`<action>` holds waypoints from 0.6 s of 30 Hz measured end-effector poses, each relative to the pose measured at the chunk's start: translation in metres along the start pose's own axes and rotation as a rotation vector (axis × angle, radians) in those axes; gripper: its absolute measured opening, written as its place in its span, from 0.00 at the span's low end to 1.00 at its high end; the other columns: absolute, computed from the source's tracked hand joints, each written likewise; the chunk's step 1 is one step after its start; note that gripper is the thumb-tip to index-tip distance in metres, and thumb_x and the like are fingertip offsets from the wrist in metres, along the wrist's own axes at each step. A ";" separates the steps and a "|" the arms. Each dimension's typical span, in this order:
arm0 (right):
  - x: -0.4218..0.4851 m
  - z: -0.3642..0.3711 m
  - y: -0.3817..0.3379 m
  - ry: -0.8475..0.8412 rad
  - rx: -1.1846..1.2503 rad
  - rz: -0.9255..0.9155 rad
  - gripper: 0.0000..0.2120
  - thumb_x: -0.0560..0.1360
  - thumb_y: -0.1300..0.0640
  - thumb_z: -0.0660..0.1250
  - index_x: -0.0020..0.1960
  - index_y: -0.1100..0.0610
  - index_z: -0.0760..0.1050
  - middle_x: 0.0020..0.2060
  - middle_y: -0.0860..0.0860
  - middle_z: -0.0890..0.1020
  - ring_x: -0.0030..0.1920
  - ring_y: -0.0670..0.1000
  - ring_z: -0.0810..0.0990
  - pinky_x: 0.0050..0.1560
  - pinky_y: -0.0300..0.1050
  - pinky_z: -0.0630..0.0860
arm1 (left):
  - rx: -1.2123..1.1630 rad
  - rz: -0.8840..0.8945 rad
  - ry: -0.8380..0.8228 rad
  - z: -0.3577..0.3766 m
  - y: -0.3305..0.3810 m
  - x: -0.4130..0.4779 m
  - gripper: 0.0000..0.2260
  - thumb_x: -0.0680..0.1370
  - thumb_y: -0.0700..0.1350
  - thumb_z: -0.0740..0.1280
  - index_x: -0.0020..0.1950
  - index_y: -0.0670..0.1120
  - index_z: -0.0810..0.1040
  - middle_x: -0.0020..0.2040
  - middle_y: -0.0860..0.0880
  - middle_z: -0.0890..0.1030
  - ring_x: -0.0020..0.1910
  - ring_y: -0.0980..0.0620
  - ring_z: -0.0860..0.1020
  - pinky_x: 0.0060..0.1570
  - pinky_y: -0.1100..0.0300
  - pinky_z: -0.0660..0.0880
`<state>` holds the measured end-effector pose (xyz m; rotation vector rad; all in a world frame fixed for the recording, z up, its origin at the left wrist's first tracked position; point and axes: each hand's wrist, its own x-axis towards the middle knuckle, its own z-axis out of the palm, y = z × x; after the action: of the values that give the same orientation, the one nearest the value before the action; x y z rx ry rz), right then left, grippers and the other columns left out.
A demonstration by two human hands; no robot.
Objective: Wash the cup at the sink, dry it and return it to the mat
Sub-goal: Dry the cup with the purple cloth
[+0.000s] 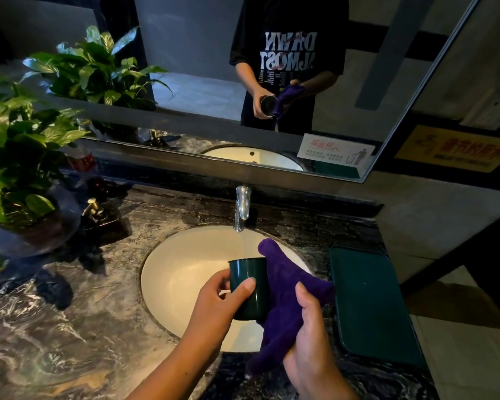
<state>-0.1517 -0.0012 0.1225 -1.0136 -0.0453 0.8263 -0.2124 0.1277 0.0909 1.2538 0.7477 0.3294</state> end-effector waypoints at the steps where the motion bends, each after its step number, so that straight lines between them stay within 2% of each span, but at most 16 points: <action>1: 0.001 -0.002 0.000 0.010 0.000 -0.007 0.27 0.72 0.39 0.67 0.66 0.51 0.81 0.65 0.55 0.83 0.67 0.56 0.80 0.73 0.62 0.67 | -0.038 -0.016 -0.001 0.000 0.000 0.000 0.22 0.69 0.58 0.78 0.59 0.51 0.80 0.51 0.48 0.85 0.49 0.51 0.86 0.49 0.49 0.85; 4: 0.005 -0.007 -0.001 0.036 0.013 0.020 0.26 0.74 0.41 0.63 0.66 0.52 0.80 0.63 0.55 0.84 0.65 0.57 0.82 0.75 0.67 0.65 | -0.097 -0.045 -0.044 -0.002 0.003 -0.002 0.24 0.69 0.55 0.75 0.62 0.48 0.77 0.53 0.46 0.86 0.50 0.50 0.86 0.46 0.52 0.84; 8: 0.007 -0.012 -0.003 0.003 0.067 0.056 0.27 0.76 0.38 0.59 0.68 0.51 0.79 0.65 0.57 0.83 0.66 0.62 0.80 0.74 0.73 0.62 | -0.130 -0.015 -0.144 -0.004 0.007 -0.004 0.20 0.74 0.53 0.71 0.62 0.45 0.79 0.52 0.44 0.86 0.52 0.47 0.86 0.49 0.51 0.84; 10: 0.007 -0.013 -0.004 -0.004 0.116 0.054 0.26 0.76 0.38 0.59 0.66 0.50 0.81 0.66 0.57 0.82 0.67 0.62 0.79 0.74 0.71 0.64 | -0.108 0.011 -0.182 -0.004 0.010 -0.005 0.18 0.77 0.55 0.69 0.61 0.46 0.82 0.54 0.42 0.85 0.52 0.47 0.85 0.50 0.53 0.83; 12: 0.006 -0.012 -0.005 -0.020 0.145 0.059 0.26 0.75 0.37 0.60 0.65 0.49 0.81 0.66 0.58 0.82 0.66 0.62 0.80 0.69 0.67 0.68 | -0.090 0.025 -0.233 -0.004 0.012 -0.007 0.17 0.79 0.58 0.67 0.60 0.48 0.84 0.55 0.42 0.85 0.53 0.48 0.83 0.51 0.54 0.82; 14: 0.006 -0.010 -0.004 -0.032 0.157 0.055 0.26 0.74 0.37 0.62 0.65 0.49 0.81 0.66 0.58 0.82 0.64 0.61 0.82 0.64 0.65 0.71 | -0.127 -0.002 -0.278 -0.004 0.012 -0.008 0.19 0.78 0.58 0.63 0.60 0.49 0.84 0.59 0.38 0.82 0.57 0.43 0.81 0.56 0.47 0.81; 16: 0.006 -0.011 -0.002 -0.020 0.196 0.045 0.25 0.76 0.38 0.61 0.66 0.50 0.81 0.66 0.59 0.82 0.63 0.61 0.83 0.64 0.64 0.72 | -0.139 -0.027 -0.303 -0.005 0.011 -0.008 0.21 0.78 0.59 0.62 0.60 0.48 0.84 0.60 0.34 0.80 0.58 0.40 0.80 0.64 0.39 0.75; 18: 0.005 -0.011 0.000 -0.013 0.222 0.060 0.26 0.76 0.38 0.59 0.65 0.51 0.81 0.65 0.60 0.82 0.60 0.61 0.84 0.62 0.64 0.73 | -0.108 -0.034 -0.317 -0.006 0.011 -0.007 0.21 0.79 0.61 0.61 0.59 0.50 0.85 0.59 0.38 0.83 0.58 0.44 0.81 0.64 0.42 0.76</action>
<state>-0.1438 -0.0066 0.1151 -0.8031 0.0655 0.8724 -0.2197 0.1311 0.1029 1.1554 0.4722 0.1357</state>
